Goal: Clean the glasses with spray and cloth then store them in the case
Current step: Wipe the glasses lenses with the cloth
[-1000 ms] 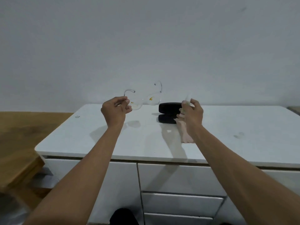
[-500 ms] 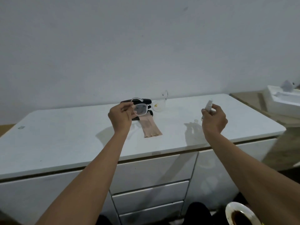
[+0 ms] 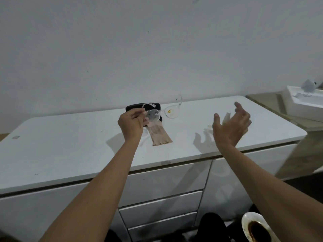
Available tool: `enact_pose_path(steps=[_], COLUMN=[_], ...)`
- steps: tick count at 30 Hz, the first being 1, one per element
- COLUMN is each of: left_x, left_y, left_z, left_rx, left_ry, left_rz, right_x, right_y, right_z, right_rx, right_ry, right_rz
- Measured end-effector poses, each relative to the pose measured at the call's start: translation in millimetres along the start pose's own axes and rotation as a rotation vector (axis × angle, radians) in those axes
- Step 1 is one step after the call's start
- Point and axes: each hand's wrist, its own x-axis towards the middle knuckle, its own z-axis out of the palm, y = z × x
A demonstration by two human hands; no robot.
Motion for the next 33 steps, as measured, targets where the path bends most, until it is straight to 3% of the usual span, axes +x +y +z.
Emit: enact_pose_path(steps=[4,10,13,18,22,30,33], left_x=[4,9,14,19,19,18,17], left_y=[3,7,5,0,0,-2,-1], left_z=[-8,-40,-60,-79,-79,-74,-72], left_rx=[-0.001,-0.018,0.001,0.001,0.006,0.017,0.016], left_ry=[0.031,0.085,0.117,0.155,0.161,0.162,0.158], left_rz=[-0.001,-0.007,-0.014,-0.04,-0.046,-0.056,-0.061], right_x=[-10,-47,-55,-52,-49,-62,-65], right_y=[-23,-48,-50,-55,-63,-68,-68], right_z=[15,49,62,80,87,91,96], right_rx=[0.077,0.089,0.005,-0.259,-0.361,-0.323,-0.248], right_ry=[-0.104,-0.774,-0.973,-1.061,-1.124,-1.032,-1.02], right_rz=[-0.343,-0.486,-0.511,-0.704,-0.729,-0.882,-0.826])
